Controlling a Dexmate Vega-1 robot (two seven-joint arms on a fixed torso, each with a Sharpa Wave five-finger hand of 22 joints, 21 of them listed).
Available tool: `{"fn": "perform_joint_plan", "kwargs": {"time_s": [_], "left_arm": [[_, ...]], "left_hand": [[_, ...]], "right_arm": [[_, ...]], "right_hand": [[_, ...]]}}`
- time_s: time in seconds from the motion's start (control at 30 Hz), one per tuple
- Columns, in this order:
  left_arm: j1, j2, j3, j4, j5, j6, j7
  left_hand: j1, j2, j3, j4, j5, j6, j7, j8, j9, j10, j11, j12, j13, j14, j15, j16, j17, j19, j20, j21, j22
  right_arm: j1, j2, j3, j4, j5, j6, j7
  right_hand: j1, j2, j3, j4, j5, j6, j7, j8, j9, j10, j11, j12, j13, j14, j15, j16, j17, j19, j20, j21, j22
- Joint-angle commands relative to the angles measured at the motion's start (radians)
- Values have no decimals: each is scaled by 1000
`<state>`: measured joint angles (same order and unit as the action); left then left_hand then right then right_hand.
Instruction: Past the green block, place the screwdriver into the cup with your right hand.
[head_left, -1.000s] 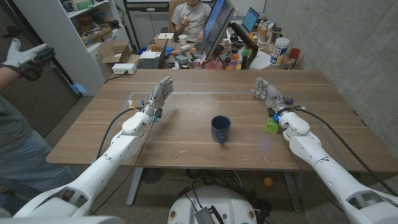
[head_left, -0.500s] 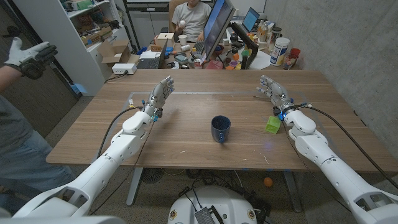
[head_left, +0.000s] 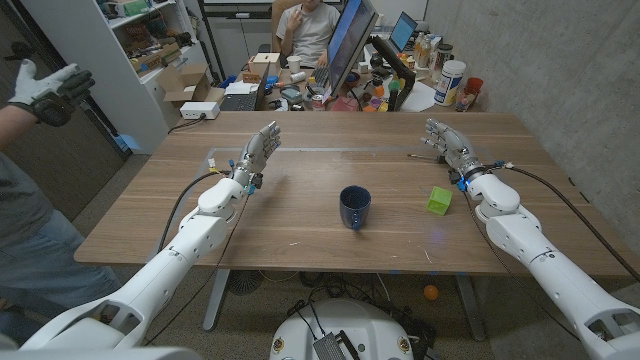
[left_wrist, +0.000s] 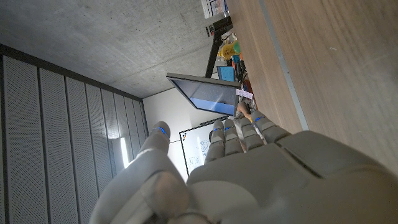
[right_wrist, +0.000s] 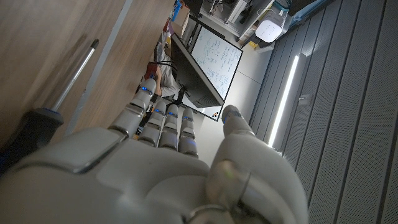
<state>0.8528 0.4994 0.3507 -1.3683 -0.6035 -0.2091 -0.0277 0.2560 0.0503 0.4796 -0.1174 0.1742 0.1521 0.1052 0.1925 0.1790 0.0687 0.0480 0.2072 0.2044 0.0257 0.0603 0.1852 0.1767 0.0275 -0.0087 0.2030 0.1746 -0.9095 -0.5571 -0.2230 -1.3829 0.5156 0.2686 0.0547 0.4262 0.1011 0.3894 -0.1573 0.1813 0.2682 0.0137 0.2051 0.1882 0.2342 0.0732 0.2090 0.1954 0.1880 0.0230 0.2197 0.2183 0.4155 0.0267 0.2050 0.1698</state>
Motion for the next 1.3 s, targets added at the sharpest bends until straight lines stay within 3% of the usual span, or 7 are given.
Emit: {"fn": "perform_joint_plan", "kwargs": {"time_s": [0.03,0.53,0.83,1.3], "left_arm": [[9,11,-2,-27,10,12,19],[31,22,-6,-58,9,21,27],[50,30,-14,-81,6,21,39],[64,37,-16,-105,-1,30,39]], "left_hand": [[4,4,2,-5,3,6,-4,1,3,-3,-7,0,1,-6,-1,0,3,-6,7,-3,3],[4,5,0,-6,2,7,2,0,3,-10,0,-2,-2,-14,8,-2,3,-12,15,-5,4],[4,5,-1,-7,2,6,3,-1,3,-12,-1,-2,-2,-16,9,-2,4,-19,22,-7,4],[3,6,-3,-8,2,12,3,0,3,-10,2,-1,-4,-14,14,0,4,-28,28,-10,4]], "right_arm": [[-25,-50,23,-26,-16,2,-7],[-39,-121,23,-39,-135,40,-72],[-41,-209,9,-89,-236,-12,-105],[-64,-290,9,-131,-294,-78,-123]], "right_hand": [[16,0,4,-6,6,5,-13,5,4,11,2,2,3,4,-8,-1,0,4,-3,-4,5],[59,1,23,-16,9,45,-37,15,6,42,-10,9,4,28,-20,1,-10,13,-5,-2,4],[84,-8,33,-23,11,52,-42,14,6,48,-17,9,4,30,-27,-3,-14,13,-8,-4,4],[132,-8,58,-26,16,72,-49,16,7,61,-26,9,4,38,-37,-6,-19,11,-11,-7,3]]}}
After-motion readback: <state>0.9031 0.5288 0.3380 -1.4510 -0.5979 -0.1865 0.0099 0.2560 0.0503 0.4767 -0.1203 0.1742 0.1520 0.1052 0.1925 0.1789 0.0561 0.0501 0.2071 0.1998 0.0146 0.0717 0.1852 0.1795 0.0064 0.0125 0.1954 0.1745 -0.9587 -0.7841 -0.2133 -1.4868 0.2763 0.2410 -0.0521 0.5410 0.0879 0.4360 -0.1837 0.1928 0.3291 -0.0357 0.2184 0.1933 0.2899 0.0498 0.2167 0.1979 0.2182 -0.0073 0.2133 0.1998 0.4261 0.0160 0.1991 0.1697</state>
